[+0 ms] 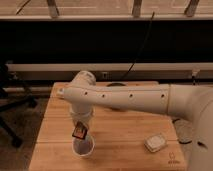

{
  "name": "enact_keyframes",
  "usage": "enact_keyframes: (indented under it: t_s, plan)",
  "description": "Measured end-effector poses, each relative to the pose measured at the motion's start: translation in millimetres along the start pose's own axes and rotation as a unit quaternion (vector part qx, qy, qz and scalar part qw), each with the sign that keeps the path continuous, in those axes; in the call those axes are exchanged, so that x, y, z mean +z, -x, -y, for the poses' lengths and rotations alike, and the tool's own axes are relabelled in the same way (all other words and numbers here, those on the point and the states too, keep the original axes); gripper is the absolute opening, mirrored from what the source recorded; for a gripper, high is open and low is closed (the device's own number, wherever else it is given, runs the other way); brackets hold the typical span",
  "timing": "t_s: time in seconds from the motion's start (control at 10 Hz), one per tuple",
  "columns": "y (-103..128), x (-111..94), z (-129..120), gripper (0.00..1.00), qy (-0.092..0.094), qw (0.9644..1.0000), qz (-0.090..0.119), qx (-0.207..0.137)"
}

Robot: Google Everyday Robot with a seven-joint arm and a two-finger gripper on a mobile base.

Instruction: Place the eraser in the ceramic cup

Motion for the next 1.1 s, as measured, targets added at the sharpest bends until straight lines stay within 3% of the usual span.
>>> enact_keyframes:
  t_s: [0.2,0.3,0.7,0.9,1.1]
  plan:
    - [14.1,-1.4,-0.7,0.01,-0.007,0.9999,0.009,-0.012]
    - [21.0,-2.6,-1.4,0.07,-0.008,0.9997,0.012,-0.019]
    - [36.6,-6.1,-7.3,0.45,-0.010,0.9993,0.018,-0.030]
    - [39.4,-7.9,-19.8,0.69,-0.010,0.9995,0.021,-0.020]
    - [39.5,-8.8,-29.0,0.80,-0.011,0.9996,0.023,-0.011]
